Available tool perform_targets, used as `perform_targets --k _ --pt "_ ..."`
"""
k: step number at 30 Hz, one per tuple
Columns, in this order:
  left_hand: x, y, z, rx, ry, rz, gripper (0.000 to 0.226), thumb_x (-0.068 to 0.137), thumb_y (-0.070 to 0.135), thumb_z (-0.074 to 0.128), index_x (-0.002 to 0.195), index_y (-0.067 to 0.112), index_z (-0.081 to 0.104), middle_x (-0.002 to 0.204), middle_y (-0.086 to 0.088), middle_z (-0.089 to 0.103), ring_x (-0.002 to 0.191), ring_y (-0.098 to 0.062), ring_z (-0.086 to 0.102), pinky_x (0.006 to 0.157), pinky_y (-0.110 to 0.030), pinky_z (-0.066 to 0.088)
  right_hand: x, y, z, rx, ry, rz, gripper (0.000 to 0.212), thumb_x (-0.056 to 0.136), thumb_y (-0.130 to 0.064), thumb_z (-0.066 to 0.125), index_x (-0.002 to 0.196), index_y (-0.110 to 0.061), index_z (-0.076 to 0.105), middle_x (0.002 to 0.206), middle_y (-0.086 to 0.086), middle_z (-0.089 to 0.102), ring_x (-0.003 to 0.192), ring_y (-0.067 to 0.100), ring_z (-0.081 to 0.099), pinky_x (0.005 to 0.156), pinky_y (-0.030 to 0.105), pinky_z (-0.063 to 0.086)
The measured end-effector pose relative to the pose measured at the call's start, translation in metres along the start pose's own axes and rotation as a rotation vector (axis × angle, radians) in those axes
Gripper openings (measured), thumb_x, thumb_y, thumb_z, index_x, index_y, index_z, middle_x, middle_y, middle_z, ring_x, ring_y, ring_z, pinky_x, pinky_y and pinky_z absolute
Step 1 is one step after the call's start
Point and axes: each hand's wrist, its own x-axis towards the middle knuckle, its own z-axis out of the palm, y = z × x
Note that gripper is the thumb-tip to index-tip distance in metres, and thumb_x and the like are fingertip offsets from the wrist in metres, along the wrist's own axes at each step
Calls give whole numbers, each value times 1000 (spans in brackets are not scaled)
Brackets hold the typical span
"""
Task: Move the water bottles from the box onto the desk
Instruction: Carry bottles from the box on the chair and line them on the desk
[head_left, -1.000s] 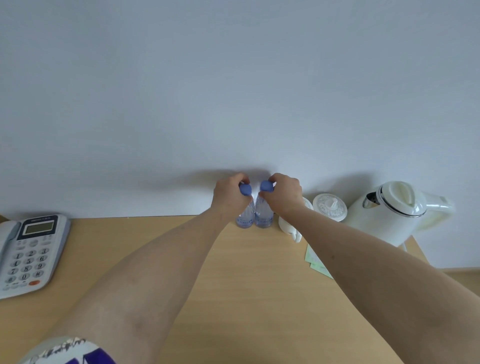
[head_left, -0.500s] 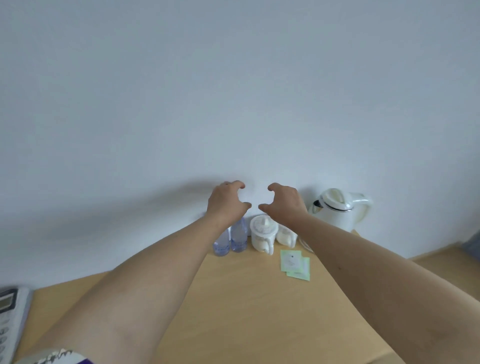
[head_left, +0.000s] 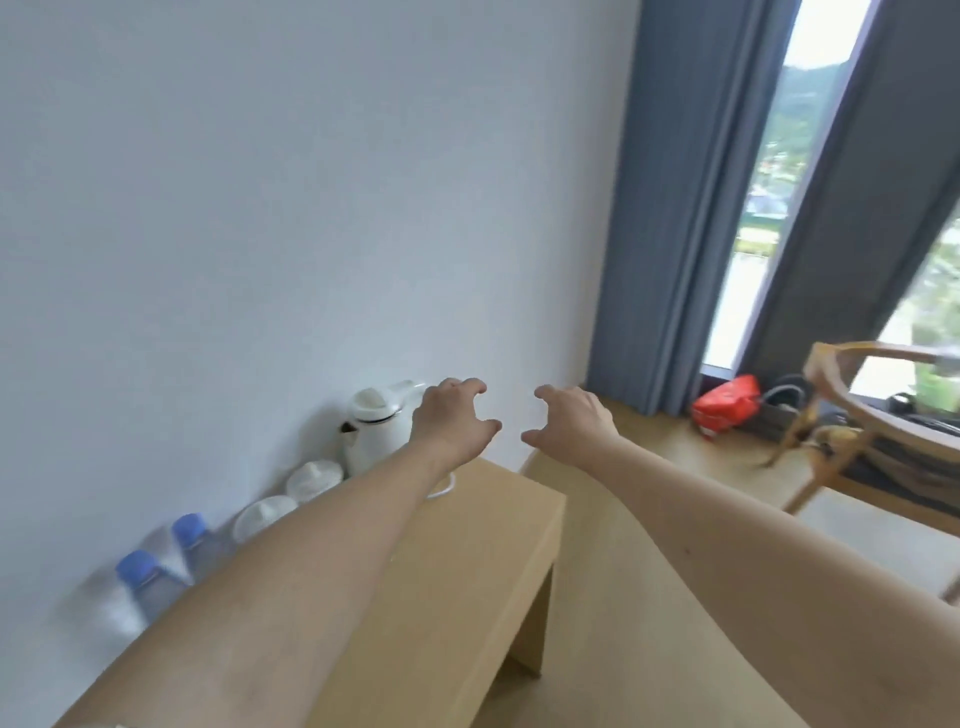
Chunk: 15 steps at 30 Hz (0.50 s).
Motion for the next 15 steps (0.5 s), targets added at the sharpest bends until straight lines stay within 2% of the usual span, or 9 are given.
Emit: perform_targets --k 11,15 --pt "22 284 149 -26 -185 383 59 88 39 72 142 25 54 137 -3 55 131 -26 47 105 -43 46 -72 271 -114 -65 140 358 65 89 -48 71 145 -26 46 140 11 51 129 34 44 99 46 39" --pt "11 385 205 -78 -221 517 58 85 42 74 139 26 59 134 -5 59 127 -28 52 105 -45 48 -111 365 -147 -66 164 506 63 89 -46 71 145 -28 46 142 10 50 131 33 44 106 49 39"
